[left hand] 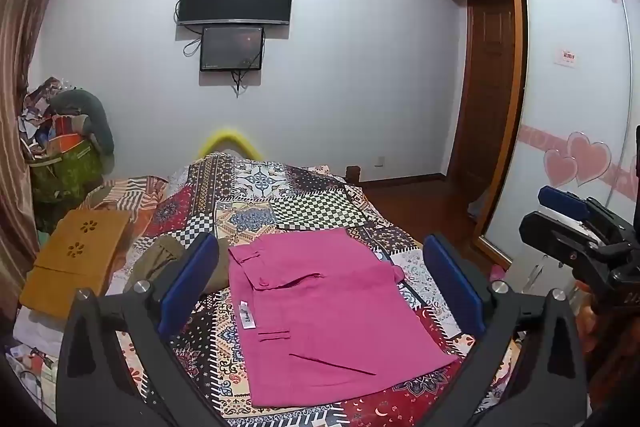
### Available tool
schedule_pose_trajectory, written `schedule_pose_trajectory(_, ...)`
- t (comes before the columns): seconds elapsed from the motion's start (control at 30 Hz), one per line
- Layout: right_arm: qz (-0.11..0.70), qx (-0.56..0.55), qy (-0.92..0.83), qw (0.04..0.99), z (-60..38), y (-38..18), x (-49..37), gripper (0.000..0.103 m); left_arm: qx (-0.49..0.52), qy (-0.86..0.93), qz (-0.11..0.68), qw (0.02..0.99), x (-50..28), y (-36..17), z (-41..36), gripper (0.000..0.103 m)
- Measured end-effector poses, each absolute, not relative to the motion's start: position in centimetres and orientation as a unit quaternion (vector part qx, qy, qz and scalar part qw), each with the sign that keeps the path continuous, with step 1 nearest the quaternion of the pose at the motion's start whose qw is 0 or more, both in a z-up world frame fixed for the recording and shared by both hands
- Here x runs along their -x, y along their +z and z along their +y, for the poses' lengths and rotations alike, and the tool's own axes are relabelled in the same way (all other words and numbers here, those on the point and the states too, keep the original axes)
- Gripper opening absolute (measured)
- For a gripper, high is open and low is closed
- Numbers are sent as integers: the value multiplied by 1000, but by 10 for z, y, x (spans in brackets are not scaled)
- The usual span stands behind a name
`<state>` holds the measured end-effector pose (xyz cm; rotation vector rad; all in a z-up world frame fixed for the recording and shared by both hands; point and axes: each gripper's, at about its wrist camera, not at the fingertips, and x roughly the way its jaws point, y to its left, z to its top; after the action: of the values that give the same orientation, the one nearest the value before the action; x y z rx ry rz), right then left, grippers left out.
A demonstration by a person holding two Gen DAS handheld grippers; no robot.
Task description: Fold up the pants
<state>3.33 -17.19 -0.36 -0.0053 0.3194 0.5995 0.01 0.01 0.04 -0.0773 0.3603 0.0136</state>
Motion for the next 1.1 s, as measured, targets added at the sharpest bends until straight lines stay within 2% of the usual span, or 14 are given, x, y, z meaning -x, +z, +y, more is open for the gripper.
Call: schedule_pose_trajectory(1.1,157,2,295,942,-174,-4,-33,103,44,7,179,983,-3,-1,2,103)
